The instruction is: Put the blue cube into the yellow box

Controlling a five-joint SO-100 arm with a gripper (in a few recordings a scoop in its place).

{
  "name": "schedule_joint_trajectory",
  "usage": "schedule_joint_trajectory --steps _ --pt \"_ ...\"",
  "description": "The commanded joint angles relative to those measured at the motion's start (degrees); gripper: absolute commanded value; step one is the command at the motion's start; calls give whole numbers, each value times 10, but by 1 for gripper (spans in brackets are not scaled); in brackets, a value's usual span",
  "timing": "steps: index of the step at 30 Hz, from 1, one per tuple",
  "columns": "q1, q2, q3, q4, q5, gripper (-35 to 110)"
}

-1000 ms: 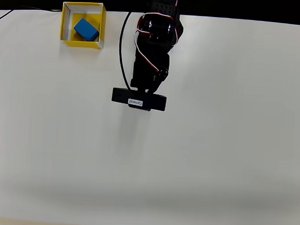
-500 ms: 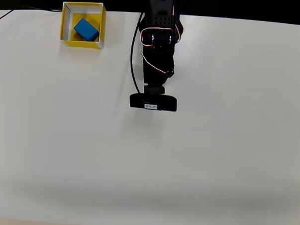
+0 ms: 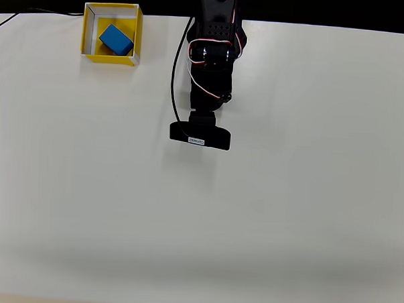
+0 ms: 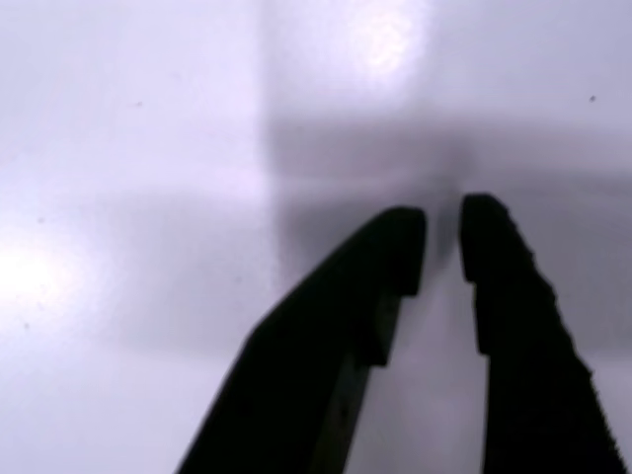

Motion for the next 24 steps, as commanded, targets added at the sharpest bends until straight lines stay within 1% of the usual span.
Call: schedule_joint_trajectory --steps 1,24 --pt "15 11 15 11 2 1" --pt "22 11 15 10 10 1"
